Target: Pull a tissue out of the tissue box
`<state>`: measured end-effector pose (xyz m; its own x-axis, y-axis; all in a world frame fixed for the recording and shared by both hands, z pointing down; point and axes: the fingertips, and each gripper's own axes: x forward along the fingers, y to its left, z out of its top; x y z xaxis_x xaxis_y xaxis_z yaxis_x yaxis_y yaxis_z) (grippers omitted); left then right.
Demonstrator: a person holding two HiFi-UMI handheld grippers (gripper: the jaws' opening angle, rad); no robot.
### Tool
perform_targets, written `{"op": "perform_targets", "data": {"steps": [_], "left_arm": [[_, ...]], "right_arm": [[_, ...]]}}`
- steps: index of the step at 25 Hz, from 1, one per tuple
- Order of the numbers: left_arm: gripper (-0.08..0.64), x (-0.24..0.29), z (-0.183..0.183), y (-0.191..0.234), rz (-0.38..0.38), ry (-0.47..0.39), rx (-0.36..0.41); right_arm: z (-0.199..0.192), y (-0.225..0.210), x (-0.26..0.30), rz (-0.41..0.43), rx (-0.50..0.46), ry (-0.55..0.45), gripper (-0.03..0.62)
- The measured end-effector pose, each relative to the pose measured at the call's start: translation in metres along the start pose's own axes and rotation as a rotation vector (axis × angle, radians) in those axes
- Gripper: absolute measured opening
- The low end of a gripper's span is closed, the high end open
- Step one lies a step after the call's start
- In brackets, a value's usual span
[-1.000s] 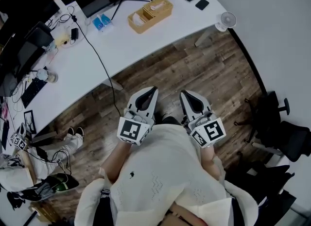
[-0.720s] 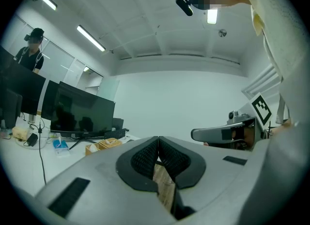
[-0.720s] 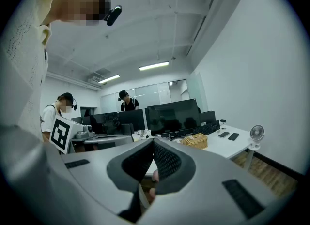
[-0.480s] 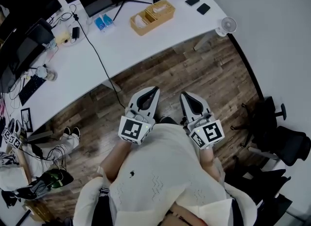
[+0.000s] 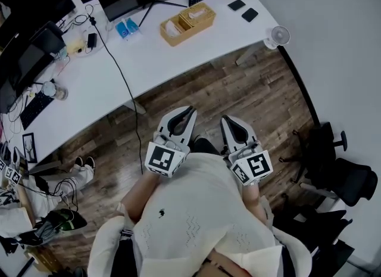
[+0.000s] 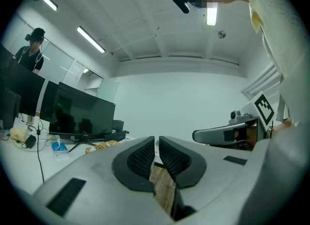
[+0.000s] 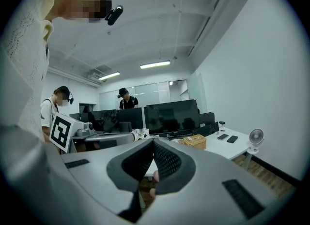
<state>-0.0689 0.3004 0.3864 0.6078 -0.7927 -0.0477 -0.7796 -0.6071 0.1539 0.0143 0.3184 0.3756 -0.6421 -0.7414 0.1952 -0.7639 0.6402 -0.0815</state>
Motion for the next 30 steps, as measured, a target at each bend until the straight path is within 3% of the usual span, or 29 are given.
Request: {"op": "perform_targets", "data": {"steps": [4, 6, 18, 24, 30], "left_arm": [[0.03, 0.004, -0.001, 0.005, -0.002, 0.01, 0.001], [0.08, 0.006, -0.004, 0.007, -0.003, 0.024, -0.003], [0.081, 0.025, -0.008, 0.05, 0.087, 0.042, 0.022], [0.08, 0.061, -0.008, 0.075, 0.14, 0.035, -0.037], [0.08, 0.111, -0.007, 0.09, 0.198, 0.03, -0.048]], "right_arm": [[0.0, -0.006, 0.002, -0.018, 0.013, -0.009, 0.002], [-0.002, -0.01, 0.003, -0.026, 0.019, -0.01, 0.002], [-0.006, -0.05, 0.049, 0.01, 0.033, -0.004, 0.002], [0.005, -0.085, 0.084, 0.035, -0.01, 0.014, 0.002], [0.015, -0.134, 0.111, 0.084, -0.021, 0.036, 0.002]]}}
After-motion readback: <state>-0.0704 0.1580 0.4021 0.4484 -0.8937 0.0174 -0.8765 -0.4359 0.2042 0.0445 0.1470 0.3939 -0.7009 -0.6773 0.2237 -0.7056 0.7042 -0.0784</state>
